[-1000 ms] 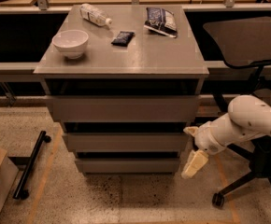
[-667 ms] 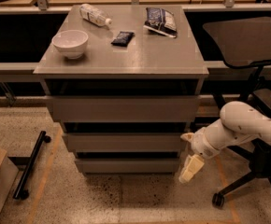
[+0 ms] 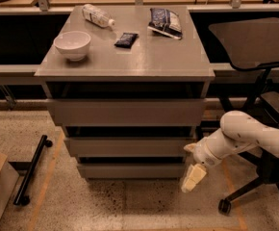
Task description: Open bottom drawer
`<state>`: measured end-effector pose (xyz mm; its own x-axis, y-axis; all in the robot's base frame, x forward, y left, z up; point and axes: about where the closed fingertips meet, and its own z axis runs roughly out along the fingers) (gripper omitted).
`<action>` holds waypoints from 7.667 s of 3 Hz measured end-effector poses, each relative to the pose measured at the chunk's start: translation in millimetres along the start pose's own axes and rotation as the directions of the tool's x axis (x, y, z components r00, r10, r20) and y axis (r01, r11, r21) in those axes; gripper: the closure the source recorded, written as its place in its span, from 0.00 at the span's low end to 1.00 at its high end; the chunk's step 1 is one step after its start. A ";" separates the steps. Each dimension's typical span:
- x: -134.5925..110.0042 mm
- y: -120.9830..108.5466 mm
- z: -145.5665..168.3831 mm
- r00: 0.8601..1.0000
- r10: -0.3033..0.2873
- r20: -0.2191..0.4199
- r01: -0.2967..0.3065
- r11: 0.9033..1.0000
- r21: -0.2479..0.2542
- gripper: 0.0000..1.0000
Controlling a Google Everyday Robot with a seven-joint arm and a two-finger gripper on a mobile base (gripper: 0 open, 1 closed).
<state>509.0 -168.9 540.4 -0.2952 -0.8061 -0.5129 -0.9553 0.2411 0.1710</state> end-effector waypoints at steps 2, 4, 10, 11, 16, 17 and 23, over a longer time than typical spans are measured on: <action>1.4 -9.5 36.6 0.989 -0.054 0.137 0.052 0.998 0.021 0.00; 15.9 -40.2 93.5 0.968 -0.089 0.237 0.083 0.996 0.035 0.00; 89.3 -118.0 225.0 0.955 0.028 0.296 -0.040 0.999 0.034 0.00; 98.2 -137.0 241.8 0.949 0.047 0.311 -0.059 0.998 0.030 0.00; 115.5 -186.6 285.9 0.915 0.134 0.380 -0.149 0.989 0.011 0.42; 113.9 -186.0 283.2 0.915 0.134 0.380 -0.149 0.989 0.011 0.64; 134.8 -125.5 294.9 0.919 0.338 0.205 -0.324 0.941 -0.101 0.00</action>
Offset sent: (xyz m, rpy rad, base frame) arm 0.0139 0.0235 -0.0467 0.2190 -0.1345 0.0410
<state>584.9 -148.5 201.7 -0.5969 -0.5481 -0.5858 -0.8018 0.4329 0.4119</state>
